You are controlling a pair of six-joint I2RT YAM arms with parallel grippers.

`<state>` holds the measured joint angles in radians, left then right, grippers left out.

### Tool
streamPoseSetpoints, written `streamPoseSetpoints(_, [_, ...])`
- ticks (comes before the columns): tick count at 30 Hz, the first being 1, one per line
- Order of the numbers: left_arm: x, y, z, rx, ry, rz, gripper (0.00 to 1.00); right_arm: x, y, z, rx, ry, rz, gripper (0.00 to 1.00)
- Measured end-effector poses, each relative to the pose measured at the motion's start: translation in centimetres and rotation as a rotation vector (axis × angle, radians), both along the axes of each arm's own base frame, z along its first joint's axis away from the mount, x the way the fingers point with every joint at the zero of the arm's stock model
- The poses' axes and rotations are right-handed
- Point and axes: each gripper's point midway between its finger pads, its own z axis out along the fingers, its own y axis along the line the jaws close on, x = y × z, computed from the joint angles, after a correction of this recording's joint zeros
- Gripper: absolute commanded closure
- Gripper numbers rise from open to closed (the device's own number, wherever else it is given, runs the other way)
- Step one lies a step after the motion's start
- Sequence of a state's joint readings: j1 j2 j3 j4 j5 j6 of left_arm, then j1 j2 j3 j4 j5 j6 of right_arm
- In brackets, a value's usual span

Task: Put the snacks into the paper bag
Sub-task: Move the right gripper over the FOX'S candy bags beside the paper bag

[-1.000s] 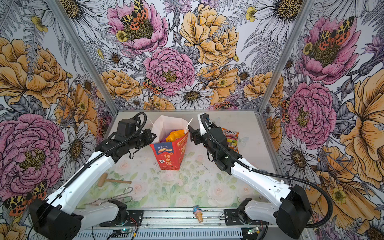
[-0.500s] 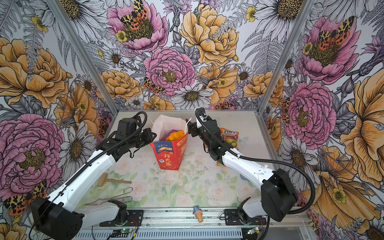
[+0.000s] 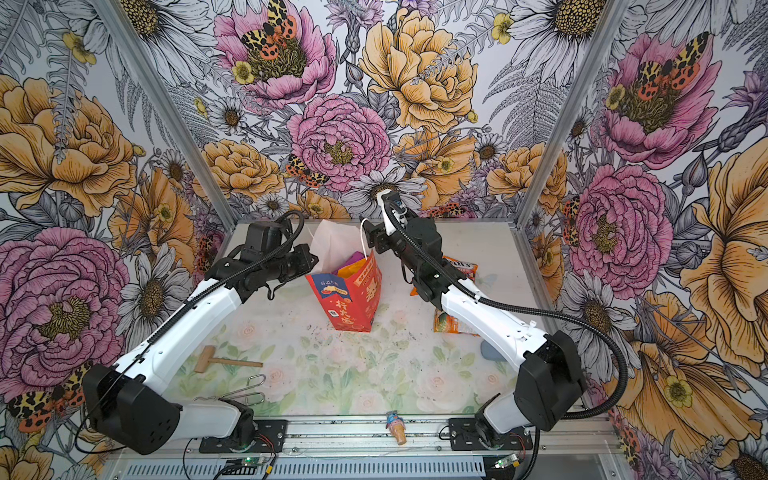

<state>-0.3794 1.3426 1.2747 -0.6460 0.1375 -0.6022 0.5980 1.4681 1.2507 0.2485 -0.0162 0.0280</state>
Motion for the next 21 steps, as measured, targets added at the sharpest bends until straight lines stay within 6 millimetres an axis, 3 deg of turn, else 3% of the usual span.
streamPoseSetpoints(5, [-1.6, -0.7, 0.4, 0.040, -0.058, 0.004, 1.00, -0.4, -0.1, -0.8, 0.019, -0.015, 0.011, 0.25])
streamPoseSetpoints(10, [-2.9, -0.5, -3.2, 0.020, -0.025, 0.033, 1.00, -0.5, -0.3, -4.8, -0.017, 0.038, 0.005, 0.25])
streamPoseSetpoints(13, [-3.0, -0.9, -4.0, -0.004, -0.014, 0.038, 1.00, -0.5, -0.3, -4.7, -0.016, 0.036, 0.005, 0.25])
streamPoseSetpoints(21, [-3.1, -1.0, -2.0, -0.038, -0.065, 0.047, 1.00, -0.3, -0.3, -3.4, -0.035, 0.032, 0.010, 0.25])
